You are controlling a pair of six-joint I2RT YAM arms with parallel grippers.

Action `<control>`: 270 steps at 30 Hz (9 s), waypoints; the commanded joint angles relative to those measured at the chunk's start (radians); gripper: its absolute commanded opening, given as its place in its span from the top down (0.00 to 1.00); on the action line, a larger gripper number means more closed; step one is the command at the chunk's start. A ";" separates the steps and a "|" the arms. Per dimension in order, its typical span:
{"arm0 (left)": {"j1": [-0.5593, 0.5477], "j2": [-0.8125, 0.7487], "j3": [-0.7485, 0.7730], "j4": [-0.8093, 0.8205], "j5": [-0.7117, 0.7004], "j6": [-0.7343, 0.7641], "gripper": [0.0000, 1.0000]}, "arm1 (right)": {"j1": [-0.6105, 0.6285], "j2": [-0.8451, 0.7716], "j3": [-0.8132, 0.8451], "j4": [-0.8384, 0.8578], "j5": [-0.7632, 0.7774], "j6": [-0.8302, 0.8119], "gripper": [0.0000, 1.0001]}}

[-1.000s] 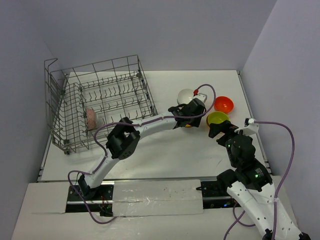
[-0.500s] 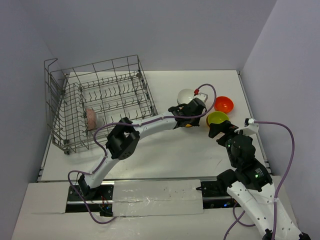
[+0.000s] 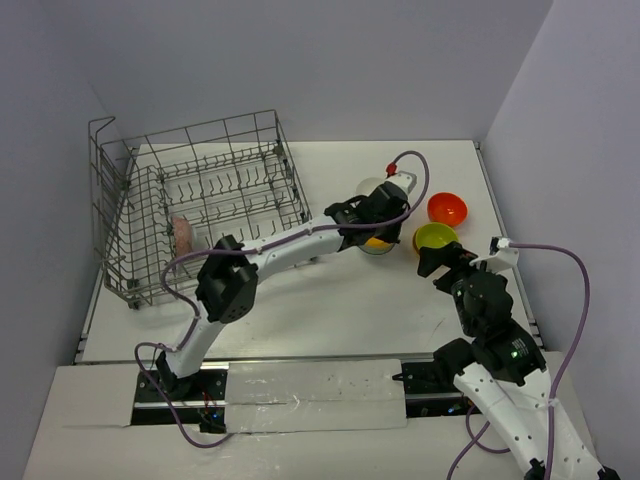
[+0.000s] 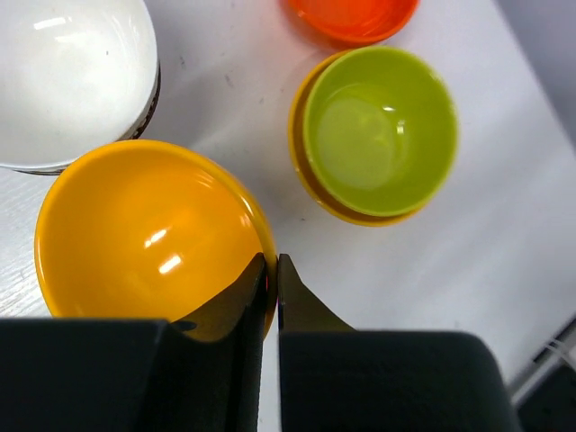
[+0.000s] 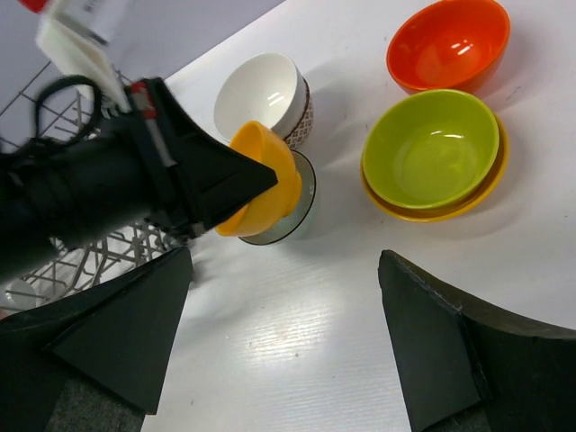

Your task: Load the bowls into the dish rack

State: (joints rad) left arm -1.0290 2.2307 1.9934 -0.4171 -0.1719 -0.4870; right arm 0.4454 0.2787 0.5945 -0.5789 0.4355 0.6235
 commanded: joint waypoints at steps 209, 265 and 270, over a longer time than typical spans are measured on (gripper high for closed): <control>1.247 -0.948 -1.341 0.992 1.100 -0.418 1.00 | 0.007 -0.150 -0.045 0.274 -0.419 -0.212 0.11; 1.290 -0.862 -1.365 0.776 0.997 -0.357 0.83 | 0.007 -0.156 -0.058 0.277 -0.416 -0.209 0.11; 1.290 -0.879 -1.345 0.667 0.937 -0.322 0.76 | 0.007 -0.153 -0.058 0.277 -0.417 -0.209 0.11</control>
State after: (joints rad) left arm 0.2703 1.3701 0.6067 0.3374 0.7952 -0.8509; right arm 0.4454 0.1249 0.5476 -0.3435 0.0246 0.4248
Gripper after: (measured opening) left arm 0.229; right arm 0.888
